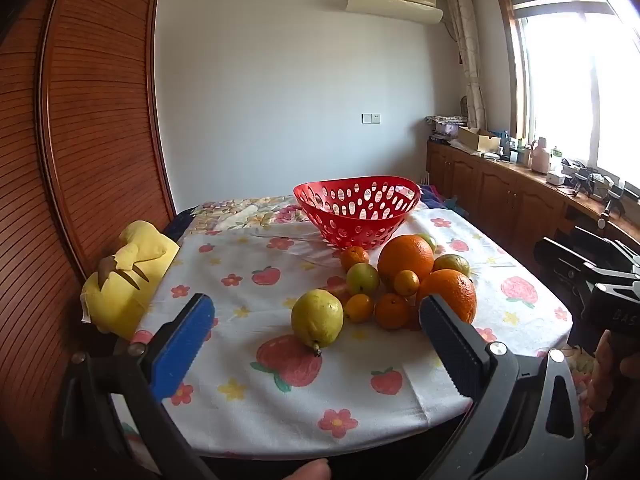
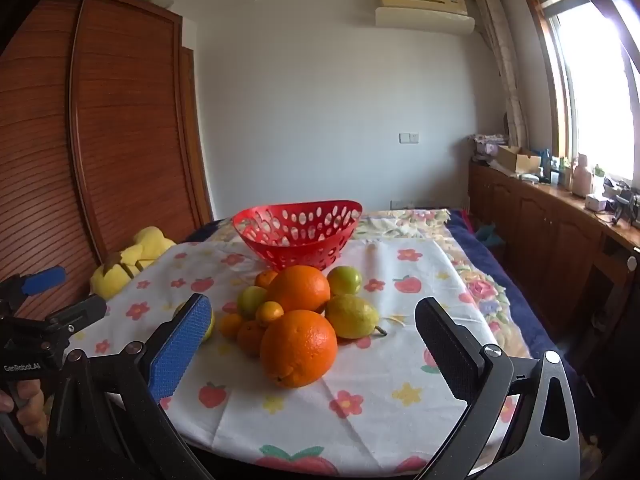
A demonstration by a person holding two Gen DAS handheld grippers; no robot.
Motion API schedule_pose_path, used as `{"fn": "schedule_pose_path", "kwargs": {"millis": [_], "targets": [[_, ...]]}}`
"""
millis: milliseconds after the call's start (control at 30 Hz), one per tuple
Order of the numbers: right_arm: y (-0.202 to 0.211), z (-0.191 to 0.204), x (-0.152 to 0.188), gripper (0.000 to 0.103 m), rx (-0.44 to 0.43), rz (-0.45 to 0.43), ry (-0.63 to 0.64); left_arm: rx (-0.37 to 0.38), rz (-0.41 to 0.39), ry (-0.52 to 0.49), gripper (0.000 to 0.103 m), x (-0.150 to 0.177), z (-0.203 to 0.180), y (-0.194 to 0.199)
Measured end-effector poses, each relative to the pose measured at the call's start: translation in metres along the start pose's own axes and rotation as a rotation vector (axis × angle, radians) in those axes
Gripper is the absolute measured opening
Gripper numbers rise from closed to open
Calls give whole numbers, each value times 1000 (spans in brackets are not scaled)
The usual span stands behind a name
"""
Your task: Organize fruits
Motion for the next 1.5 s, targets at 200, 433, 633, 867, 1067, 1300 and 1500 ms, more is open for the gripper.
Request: {"fn": "schedule_pose_path", "kwargs": {"millis": [200,433,633,867,1067,1300,1500], "targets": [[0,0,0,103,4,-3,6,10,4,5,103,-1,0,2],[1,0,0,103,2,-1,6,10,-4,10,103,-4,-2,5],[0,0,0,103,3,1,2,12,-7,13,103,-4,1,9],[0,1,2,103,5,-3,5,11,-8,13,103,-7,0,11],[1,1,1,103,4,-1,4,14,-9,15,103,-9,0,13],[0,1,2,103,4,-1,5,17,-15,12,103,-12,-1,17],[1,1,2,103,5,-1,4,19,-17,11,103,-12,-1,18]]}}
Point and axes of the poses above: each gripper's, at about its wrist camera, not at the fingertips, and y roughly against the way its jaws point, z to its left, x to its underside, the point moved 4 cm from there along -y, roughly the way its jaws point, and after that the axes turned 8 degrees about x, right-handed, at the moved point
